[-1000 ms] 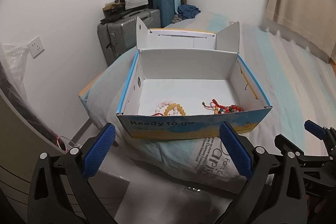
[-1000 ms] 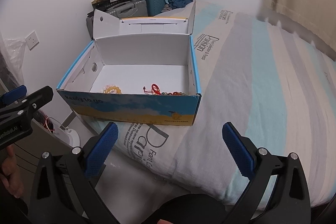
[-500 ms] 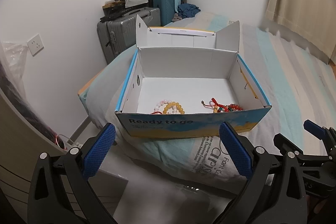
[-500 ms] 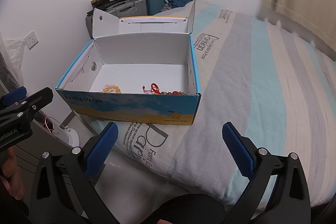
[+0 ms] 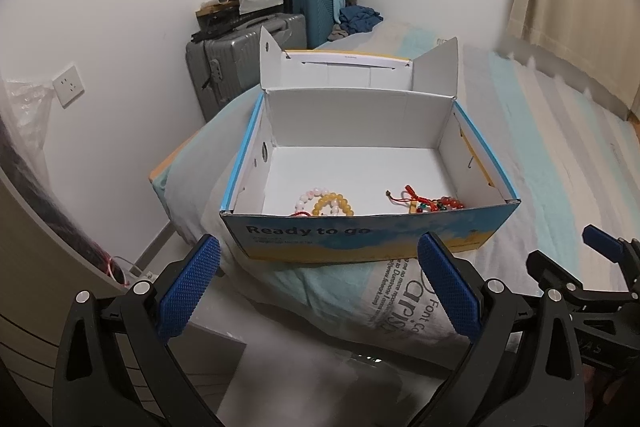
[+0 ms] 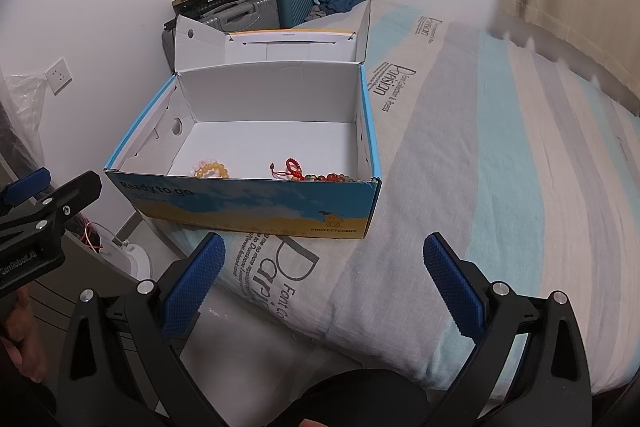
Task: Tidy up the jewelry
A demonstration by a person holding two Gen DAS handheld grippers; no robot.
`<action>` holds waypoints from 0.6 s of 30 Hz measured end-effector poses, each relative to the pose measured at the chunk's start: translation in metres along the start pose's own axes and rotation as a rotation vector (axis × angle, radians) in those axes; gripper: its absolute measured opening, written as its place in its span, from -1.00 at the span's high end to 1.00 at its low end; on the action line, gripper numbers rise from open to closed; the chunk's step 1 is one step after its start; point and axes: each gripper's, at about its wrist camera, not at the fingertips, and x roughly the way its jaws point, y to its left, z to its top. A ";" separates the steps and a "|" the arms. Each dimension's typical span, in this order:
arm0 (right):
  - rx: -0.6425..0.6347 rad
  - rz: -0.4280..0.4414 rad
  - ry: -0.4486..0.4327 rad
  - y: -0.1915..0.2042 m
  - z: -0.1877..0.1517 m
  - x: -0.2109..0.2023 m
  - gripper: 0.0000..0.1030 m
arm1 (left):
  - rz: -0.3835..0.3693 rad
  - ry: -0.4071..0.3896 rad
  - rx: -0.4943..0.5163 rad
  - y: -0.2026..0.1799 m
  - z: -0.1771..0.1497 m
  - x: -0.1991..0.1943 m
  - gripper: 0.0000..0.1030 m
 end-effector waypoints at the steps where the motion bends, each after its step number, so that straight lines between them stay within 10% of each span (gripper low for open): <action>1: 0.001 0.001 0.000 0.000 0.000 0.000 -0.85 | 0.000 0.000 0.002 0.000 0.000 0.000 -0.89; 18: 0.002 0.002 0.003 -0.002 0.000 0.001 -0.85 | 0.030 0.033 -0.027 0.000 0.001 0.012 -0.89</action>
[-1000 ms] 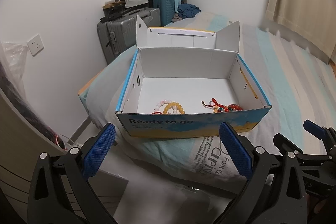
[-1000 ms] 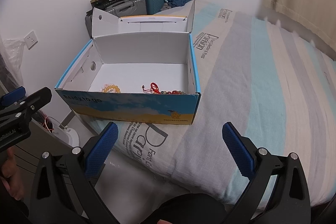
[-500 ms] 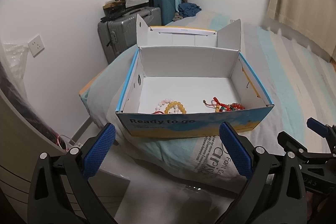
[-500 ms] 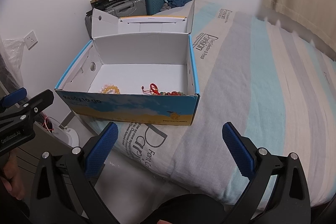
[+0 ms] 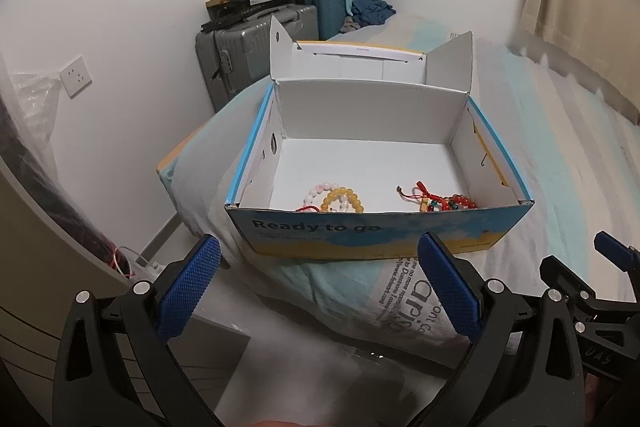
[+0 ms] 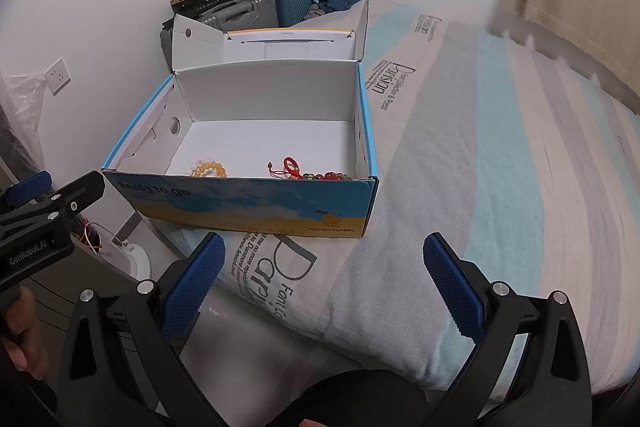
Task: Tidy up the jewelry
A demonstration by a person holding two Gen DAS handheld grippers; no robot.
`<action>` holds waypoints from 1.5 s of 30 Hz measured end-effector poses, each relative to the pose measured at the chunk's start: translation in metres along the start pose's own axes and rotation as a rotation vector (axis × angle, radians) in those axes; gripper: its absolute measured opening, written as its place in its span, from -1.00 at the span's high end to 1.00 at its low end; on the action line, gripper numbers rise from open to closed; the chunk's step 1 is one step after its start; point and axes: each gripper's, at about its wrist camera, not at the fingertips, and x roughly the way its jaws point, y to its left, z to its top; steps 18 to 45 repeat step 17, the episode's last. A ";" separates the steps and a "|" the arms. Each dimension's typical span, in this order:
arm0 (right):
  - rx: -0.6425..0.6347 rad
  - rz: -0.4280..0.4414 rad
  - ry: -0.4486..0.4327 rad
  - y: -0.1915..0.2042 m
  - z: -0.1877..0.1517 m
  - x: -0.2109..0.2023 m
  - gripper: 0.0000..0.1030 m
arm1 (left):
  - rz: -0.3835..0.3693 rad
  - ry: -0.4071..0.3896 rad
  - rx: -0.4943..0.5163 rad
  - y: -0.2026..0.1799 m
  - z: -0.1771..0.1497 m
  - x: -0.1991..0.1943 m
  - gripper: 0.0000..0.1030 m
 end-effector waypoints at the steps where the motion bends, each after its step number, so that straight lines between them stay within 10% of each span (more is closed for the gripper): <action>1: 0.000 0.001 0.001 0.000 0.000 0.000 -0.85 | -0.001 0.001 0.001 0.000 0.000 0.000 -0.89; 45: 0.004 0.000 0.010 0.000 -0.003 0.007 -0.85 | 0.030 -0.022 0.036 -0.003 -0.003 0.000 -0.89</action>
